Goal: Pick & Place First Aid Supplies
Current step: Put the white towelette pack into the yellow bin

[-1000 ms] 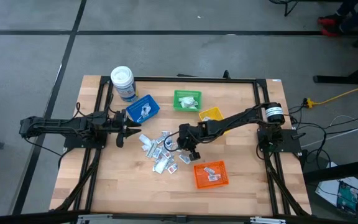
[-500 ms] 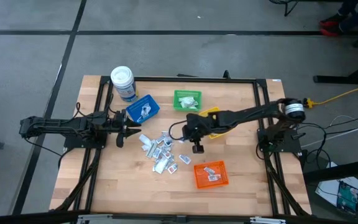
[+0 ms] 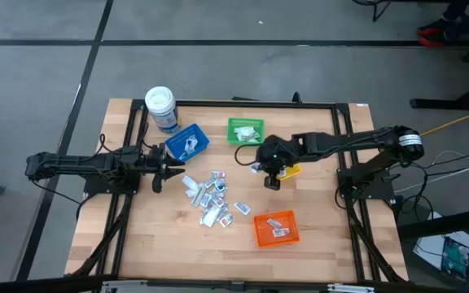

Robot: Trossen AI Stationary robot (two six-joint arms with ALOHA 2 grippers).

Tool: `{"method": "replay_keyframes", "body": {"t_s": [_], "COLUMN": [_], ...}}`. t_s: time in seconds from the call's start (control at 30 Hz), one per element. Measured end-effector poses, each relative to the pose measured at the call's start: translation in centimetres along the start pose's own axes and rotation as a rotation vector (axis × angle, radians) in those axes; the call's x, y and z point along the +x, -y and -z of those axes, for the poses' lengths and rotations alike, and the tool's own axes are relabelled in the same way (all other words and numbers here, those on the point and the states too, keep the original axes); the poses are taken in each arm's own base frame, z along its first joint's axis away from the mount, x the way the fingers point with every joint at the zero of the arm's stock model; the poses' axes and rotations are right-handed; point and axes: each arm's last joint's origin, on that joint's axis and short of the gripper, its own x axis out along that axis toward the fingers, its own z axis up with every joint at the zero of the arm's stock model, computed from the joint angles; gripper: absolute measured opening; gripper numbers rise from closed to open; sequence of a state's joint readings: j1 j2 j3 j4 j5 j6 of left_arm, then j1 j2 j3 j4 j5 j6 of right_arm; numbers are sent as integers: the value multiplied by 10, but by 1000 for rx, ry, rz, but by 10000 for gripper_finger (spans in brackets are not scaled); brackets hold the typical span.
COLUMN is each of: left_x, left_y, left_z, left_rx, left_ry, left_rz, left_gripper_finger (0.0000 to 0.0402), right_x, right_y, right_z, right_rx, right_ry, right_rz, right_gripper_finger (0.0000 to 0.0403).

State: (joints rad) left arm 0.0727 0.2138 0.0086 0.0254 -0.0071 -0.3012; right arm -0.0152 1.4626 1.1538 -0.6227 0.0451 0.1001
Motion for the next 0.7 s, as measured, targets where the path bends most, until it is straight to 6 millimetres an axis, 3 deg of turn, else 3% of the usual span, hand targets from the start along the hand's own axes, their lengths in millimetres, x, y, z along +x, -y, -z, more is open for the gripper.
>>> {"method": "replay_keyframes", "body": {"t_s": [0.33,0.7], "left_x": [0,0], "left_y": [0,0], "left_z": [0,0], "left_rx": [0,0], "left_ry": [0,0], "left_rz": [-1,0], "left_gripper_finger": [127,127], "right_x": [-5,5], "right_y": [25,45], "right_z": [13,61], "right_rx": [77,125], "right_ry": [-87,-94], "right_rz": [53,92], "right_gripper_finger": [22,23]}}
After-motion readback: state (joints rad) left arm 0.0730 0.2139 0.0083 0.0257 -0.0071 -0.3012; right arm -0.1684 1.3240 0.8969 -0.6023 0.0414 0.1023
